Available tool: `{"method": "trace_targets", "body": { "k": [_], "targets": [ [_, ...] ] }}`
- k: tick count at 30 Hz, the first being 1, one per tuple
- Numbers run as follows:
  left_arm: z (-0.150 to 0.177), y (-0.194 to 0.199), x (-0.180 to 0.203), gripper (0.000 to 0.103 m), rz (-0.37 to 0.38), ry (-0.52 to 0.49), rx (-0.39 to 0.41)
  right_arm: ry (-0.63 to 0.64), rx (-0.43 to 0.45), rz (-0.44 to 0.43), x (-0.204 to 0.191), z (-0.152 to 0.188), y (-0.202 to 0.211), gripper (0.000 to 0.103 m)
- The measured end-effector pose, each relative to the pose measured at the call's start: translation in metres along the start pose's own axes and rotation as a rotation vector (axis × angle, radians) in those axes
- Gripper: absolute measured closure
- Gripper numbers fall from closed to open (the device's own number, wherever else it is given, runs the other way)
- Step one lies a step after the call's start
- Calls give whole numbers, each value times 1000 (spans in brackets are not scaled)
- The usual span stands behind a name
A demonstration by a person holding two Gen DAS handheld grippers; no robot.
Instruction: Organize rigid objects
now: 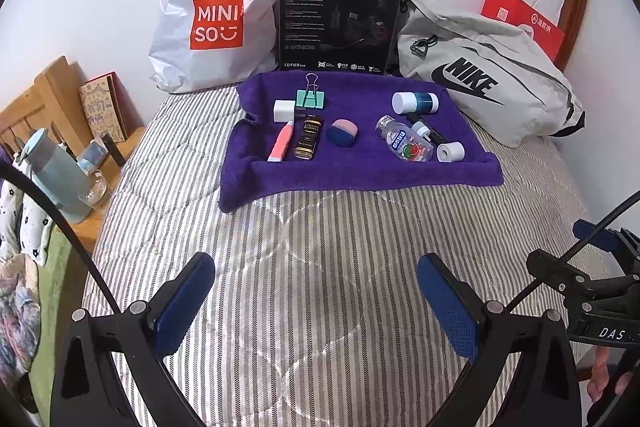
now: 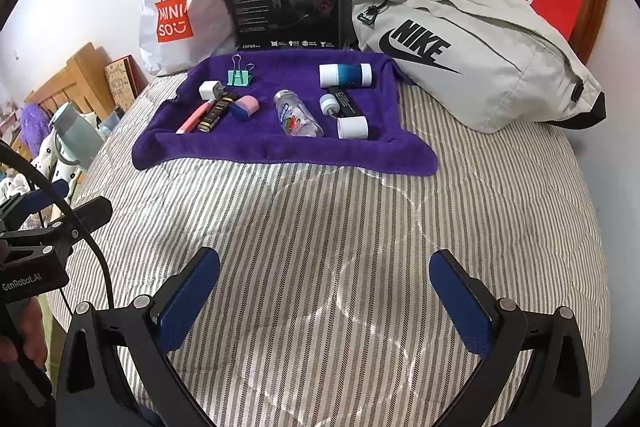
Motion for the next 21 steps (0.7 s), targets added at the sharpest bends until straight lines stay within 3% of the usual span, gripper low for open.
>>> {"method": "trace_targets", "body": {
  "k": [21],
  "targets": [
    [-1, 1, -1, 1, 5, -3, 1, 5, 2, -1, -2, 1, 2, 0]
  ]
}}
Point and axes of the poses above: each gripper's, at about its wrist camera, not at the fingertips, and y roughly against the way its jaws point, x to its right, z to its underside, the point moved 5 cm from there along -y, roughly the way its jaws point, and after that the axes turned 15 degrees about z, right-handed, at the moved point
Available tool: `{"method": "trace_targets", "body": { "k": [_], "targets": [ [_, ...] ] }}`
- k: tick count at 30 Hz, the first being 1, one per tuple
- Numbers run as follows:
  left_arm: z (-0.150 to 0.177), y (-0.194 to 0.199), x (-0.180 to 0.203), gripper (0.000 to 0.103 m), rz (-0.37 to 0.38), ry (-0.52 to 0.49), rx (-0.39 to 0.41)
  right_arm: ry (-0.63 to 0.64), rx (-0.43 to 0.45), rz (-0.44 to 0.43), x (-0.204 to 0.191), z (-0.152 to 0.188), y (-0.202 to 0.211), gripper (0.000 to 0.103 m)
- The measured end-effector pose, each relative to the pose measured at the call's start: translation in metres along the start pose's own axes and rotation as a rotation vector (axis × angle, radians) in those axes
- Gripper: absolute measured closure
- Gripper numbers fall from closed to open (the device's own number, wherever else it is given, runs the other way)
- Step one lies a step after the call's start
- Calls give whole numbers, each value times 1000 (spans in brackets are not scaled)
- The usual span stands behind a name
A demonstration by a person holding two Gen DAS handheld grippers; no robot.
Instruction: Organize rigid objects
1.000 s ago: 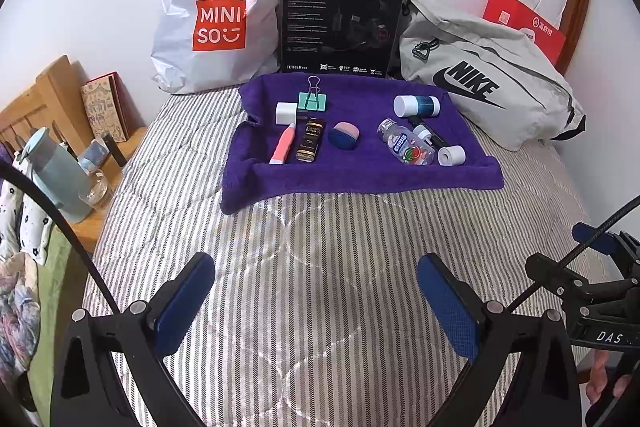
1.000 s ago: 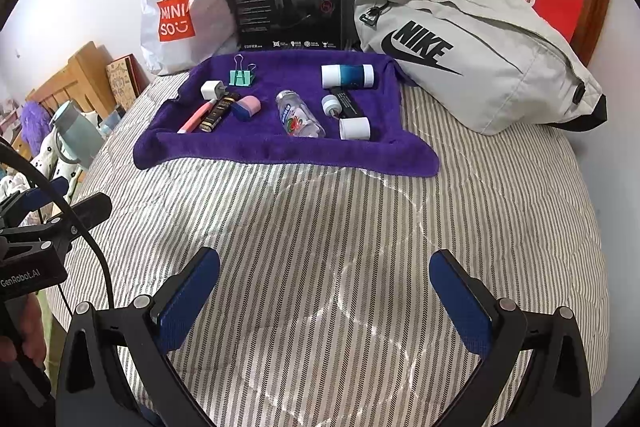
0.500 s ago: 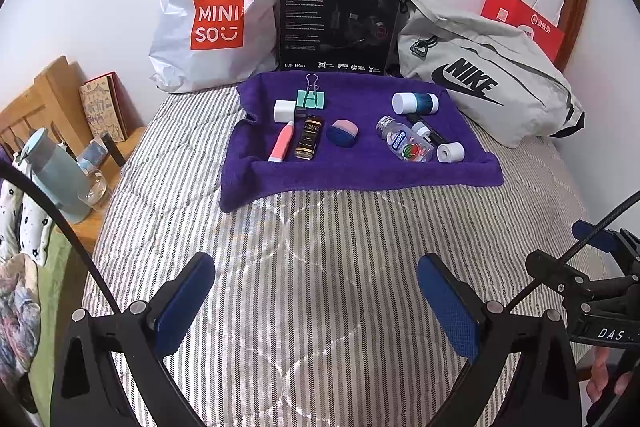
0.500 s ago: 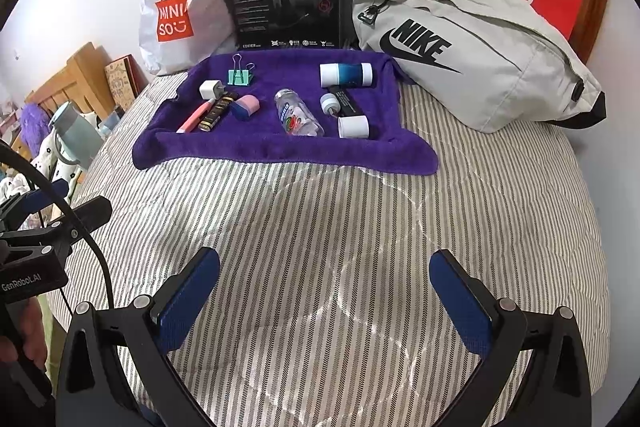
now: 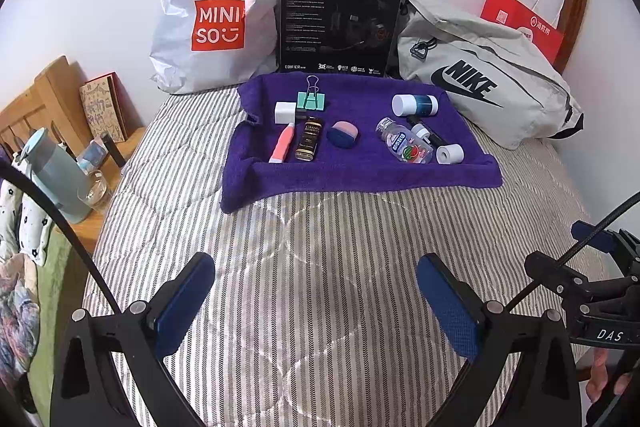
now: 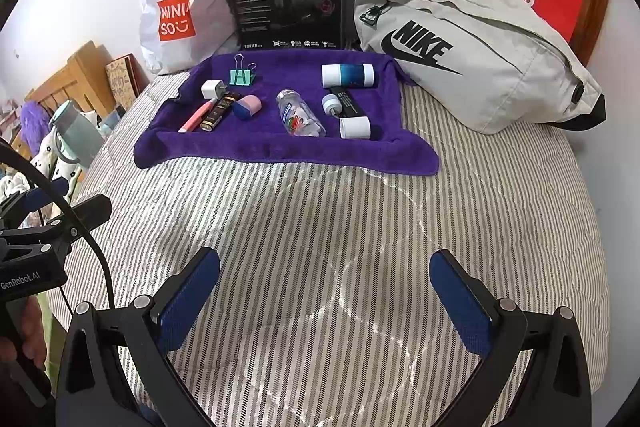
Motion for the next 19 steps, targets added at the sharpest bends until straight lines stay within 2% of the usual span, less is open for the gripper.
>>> {"method": "trace_targets", "body": {
  "k": [19],
  "targets": [
    [1, 2, 1, 1, 9, -12, 11, 11, -2, 1, 0, -1, -1, 0]
  ]
}}
Point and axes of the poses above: each gripper's, at about its wrist camera, not at the fingertips, and y roughly against the way its jaws point, x to its right, z to its underside, the point moved 5 cm from there along -y, roughly the way its jaws point, and after that the axes turned 15 degrees about z, right-handed, at the moved point
